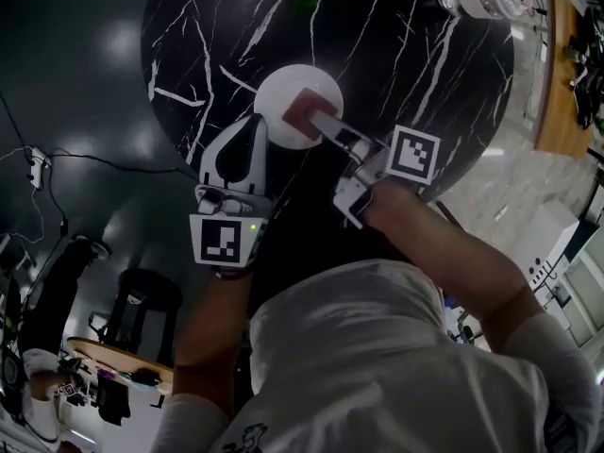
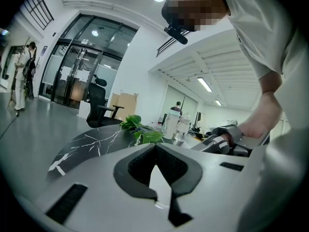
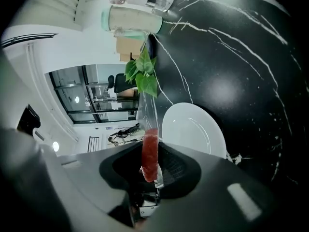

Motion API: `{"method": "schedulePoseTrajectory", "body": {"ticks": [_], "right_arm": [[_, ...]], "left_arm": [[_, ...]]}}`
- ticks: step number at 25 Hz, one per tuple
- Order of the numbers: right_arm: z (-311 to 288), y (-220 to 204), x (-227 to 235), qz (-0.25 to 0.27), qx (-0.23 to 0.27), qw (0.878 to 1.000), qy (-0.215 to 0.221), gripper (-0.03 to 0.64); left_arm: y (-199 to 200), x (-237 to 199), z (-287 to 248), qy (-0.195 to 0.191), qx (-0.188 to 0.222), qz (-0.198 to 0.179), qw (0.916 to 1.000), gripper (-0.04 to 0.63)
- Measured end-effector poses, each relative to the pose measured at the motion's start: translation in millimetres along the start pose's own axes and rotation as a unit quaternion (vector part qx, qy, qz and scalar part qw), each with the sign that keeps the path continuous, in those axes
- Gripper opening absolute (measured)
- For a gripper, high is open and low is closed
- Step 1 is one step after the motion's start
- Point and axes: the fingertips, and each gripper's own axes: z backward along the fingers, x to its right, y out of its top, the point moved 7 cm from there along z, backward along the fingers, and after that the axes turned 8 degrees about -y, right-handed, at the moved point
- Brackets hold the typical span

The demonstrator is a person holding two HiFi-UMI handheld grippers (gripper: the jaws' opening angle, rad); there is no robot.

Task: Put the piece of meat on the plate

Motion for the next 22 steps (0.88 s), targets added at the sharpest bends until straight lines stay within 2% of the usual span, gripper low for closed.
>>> {"method": "schedulePoseTrajectory", "body": {"ticks": [5, 13, 22], "right_arm": [[-13.8, -3.0, 9.7, -0.001, -0.008, 1.0, -0.022, 0.092], [-23.2, -4.5, 20.9, 0.008, -0.009, 0.998, -0.059, 0.092], [-29.6, 0.6, 24.1, 0.012, -0.001, 0.999, -0.048, 0.092]], "left_arm": [[-12.4, -7.8, -8.4, -0.001, -0.006, -0.001, 1.0, 0.008], [-26.5, -12.1, -13.8, 0.0, -0.008, 0.025, 0.9997, 0.007], [-45.5, -13.6, -21.5, -0.006, -0.01, 0.04, 0.9991, 0.007]]}}
